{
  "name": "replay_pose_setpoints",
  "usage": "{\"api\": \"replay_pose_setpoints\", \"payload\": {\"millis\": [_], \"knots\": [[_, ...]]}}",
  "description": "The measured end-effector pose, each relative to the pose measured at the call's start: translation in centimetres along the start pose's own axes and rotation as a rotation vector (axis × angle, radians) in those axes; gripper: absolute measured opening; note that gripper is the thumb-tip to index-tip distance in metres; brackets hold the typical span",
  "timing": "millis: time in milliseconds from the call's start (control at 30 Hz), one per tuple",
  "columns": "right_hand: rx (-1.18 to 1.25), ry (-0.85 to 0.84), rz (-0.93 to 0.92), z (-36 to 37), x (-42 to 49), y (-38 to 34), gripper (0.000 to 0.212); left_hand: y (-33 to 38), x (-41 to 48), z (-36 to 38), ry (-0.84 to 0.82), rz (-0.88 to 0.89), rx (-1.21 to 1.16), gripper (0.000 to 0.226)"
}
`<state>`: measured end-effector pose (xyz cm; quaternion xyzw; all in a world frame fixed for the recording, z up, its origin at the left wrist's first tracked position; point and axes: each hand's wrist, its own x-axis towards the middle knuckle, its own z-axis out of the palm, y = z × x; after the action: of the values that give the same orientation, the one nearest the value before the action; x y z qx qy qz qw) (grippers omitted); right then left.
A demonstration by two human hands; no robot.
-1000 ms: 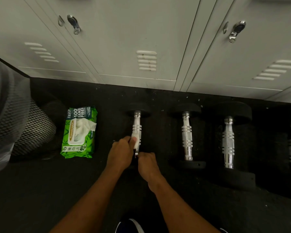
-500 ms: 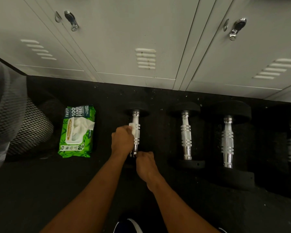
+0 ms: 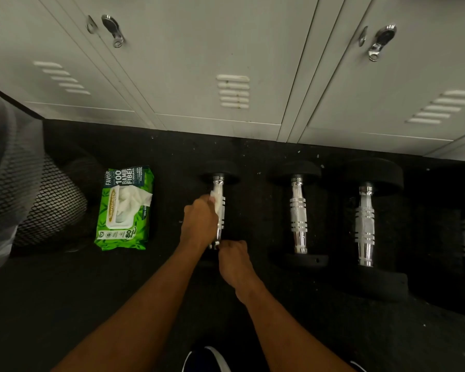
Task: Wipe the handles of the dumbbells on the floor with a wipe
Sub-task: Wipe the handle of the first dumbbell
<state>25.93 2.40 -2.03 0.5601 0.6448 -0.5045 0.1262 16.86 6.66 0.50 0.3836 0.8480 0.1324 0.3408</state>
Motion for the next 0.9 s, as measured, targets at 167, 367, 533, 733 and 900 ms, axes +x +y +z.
{"api": "replay_pose_setpoints", "payload": {"millis": [167, 367, 533, 733, 900], "knots": [[0.087, -0.015, 0.012, -0.6, -0.7, -0.5, 0.028, -2.5, -2.8, -0.6, -0.13, 0.121, 0.226, 0.03], [0.047, -0.022, -0.003, -0.7, -0.8, -0.6, 0.033, -2.4, -2.4, -0.8, -0.116, -0.017, 0.074, 0.03], [-0.021, -0.03, -0.014, -0.2, -0.3, -0.5, 0.03, -0.9, -0.8, -0.3, 0.003, -0.132, -0.073, 0.03], [-0.06, -0.014, -0.036, -0.8, -0.8, -0.6, 0.031, 1.7, 1.6, -0.5, 0.08, -0.132, -0.128, 0.032], [-0.121, -0.024, -0.052, -0.8, -0.9, -0.9, 0.032, 2.6, 2.8, -0.7, 0.066, -0.162, -0.103, 0.027]]}}
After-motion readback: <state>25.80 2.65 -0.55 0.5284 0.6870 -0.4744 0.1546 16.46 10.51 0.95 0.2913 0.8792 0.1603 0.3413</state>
